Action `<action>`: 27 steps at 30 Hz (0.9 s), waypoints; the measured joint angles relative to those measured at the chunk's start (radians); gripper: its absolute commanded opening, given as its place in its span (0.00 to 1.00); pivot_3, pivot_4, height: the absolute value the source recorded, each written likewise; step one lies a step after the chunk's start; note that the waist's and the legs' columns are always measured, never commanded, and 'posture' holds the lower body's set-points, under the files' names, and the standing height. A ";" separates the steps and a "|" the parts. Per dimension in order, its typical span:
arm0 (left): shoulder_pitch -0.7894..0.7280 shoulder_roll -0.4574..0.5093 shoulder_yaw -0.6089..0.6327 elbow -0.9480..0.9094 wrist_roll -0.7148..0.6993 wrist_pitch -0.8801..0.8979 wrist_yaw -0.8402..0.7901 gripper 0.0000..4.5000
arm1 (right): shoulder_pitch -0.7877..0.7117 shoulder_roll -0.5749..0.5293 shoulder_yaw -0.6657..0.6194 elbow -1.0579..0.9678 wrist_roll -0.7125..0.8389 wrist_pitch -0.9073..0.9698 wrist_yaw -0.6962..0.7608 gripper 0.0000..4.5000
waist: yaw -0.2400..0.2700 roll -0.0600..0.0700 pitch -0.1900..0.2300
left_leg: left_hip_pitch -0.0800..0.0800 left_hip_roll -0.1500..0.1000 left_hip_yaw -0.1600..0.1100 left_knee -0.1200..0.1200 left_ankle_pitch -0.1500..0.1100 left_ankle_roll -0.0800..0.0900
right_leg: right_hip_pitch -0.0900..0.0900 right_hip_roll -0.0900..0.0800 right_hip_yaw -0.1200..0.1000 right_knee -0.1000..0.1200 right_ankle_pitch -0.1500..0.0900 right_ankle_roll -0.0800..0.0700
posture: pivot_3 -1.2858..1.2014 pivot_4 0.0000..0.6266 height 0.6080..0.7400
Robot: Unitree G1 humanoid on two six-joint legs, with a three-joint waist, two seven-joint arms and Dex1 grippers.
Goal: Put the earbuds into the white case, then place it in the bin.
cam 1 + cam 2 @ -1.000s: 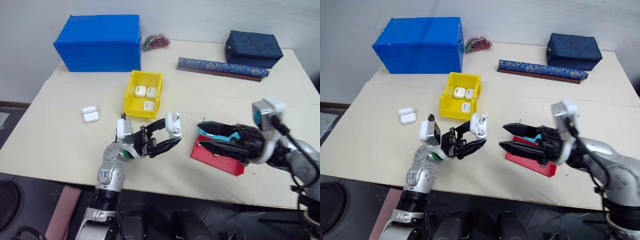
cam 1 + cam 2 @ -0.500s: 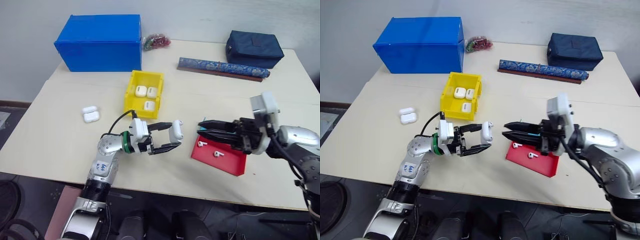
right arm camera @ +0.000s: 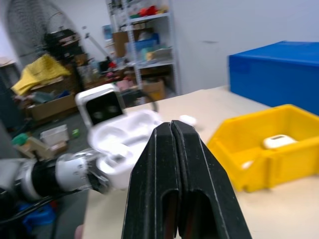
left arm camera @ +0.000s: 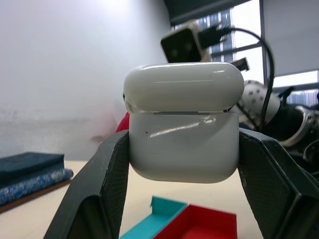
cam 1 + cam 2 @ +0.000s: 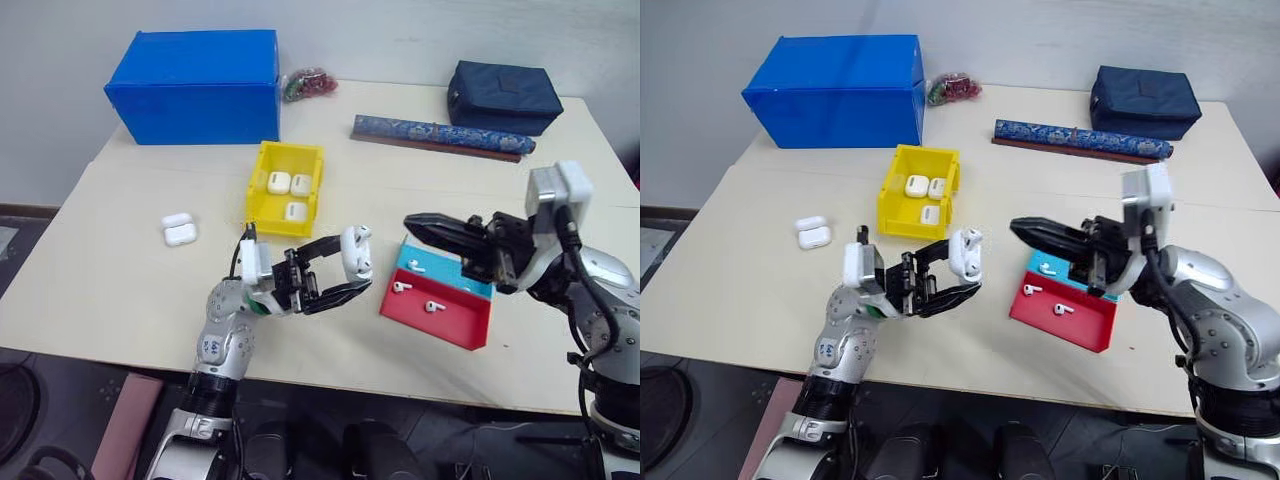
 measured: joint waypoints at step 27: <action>0.002 -0.014 -0.032 -0.027 -0.019 0.058 -0.022 0.62 | -0.001 0.077 0.079 -0.043 -0.072 -0.087 0.019 0.00 | 0.000 0.000 0.000 | 0.000 0.000 0.000 0.000 0.000 0.000 | 0.000 0.000 0.000 0.000 0.000 0.000 | 0.52 0.24 1.00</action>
